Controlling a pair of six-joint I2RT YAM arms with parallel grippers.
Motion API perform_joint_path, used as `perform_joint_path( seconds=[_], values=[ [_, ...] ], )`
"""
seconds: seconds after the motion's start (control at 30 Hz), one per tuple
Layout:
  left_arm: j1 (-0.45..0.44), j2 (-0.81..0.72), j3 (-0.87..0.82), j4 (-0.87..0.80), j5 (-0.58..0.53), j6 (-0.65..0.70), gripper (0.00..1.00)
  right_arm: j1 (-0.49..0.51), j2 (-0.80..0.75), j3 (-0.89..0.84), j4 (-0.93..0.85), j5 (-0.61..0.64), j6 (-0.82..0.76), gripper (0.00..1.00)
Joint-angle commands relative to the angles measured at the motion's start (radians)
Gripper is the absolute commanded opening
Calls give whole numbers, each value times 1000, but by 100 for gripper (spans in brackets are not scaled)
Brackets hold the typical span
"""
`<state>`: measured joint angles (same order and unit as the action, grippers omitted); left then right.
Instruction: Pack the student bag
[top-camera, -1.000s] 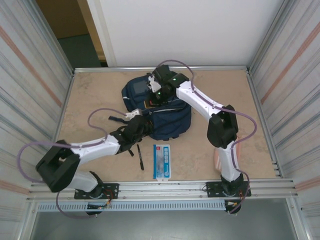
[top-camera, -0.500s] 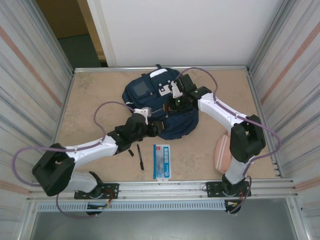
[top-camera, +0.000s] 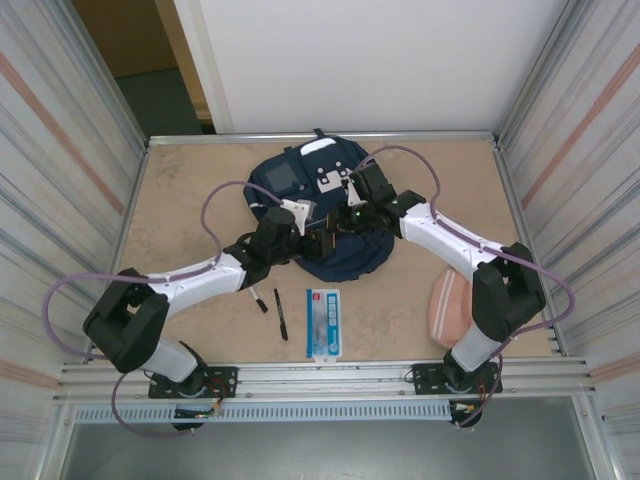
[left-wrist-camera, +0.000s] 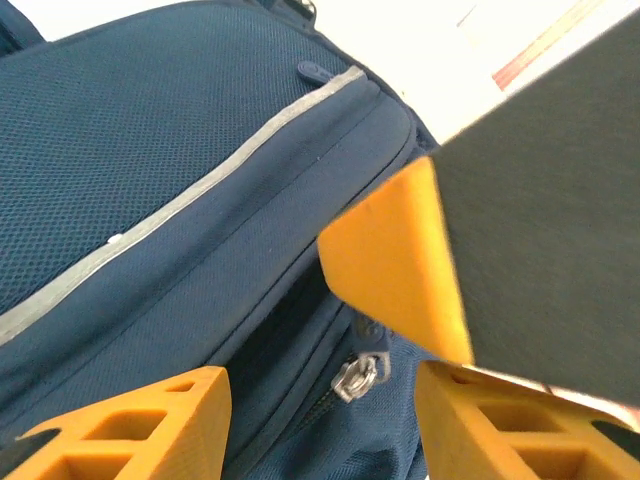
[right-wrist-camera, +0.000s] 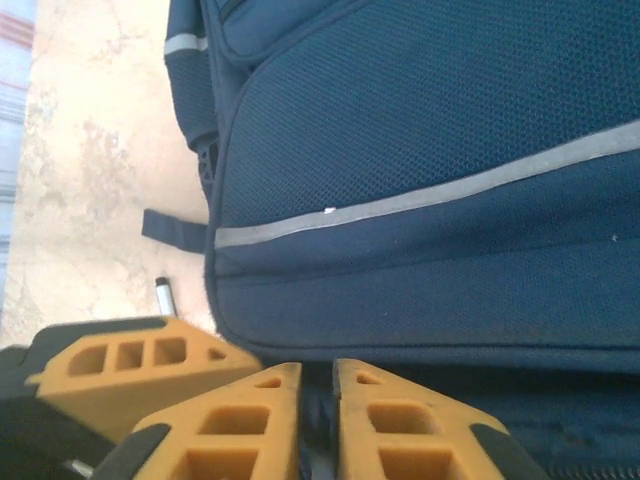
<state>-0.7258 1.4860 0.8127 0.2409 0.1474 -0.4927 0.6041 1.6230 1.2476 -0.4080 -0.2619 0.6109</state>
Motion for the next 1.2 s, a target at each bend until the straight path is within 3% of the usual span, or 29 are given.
perform_joint_path(
  seconds=[0.0, 0.2, 0.43, 0.6, 0.7, 0.87, 1.17],
  values=[
    [5, 16, 47, 17, 54, 23, 51, 6, -81, -45, 29, -37, 49, 23],
    [-2, -24, -8, 6, 67, -7, 51, -22, -172, -114, 14, -84, 82, 30],
    [-73, -63, -18, -82, -41, -40, 53, -112, -255, -152, -32, -107, 52, 35],
    [-26, -70, -27, -145, -73, -386, 55, -185, -283, -135, -87, -85, 6, 37],
    [6, -97, -43, -138, -64, -511, 55, -186, -296, -137, -86, -54, -22, 38],
    [14, -124, 25, -222, -70, -526, 55, -185, -306, -133, -106, -26, -48, 39],
    [27, 17, 235, -509, -2, -639, 54, -189, -314, -135, -84, -7, -64, 40]
  ],
)
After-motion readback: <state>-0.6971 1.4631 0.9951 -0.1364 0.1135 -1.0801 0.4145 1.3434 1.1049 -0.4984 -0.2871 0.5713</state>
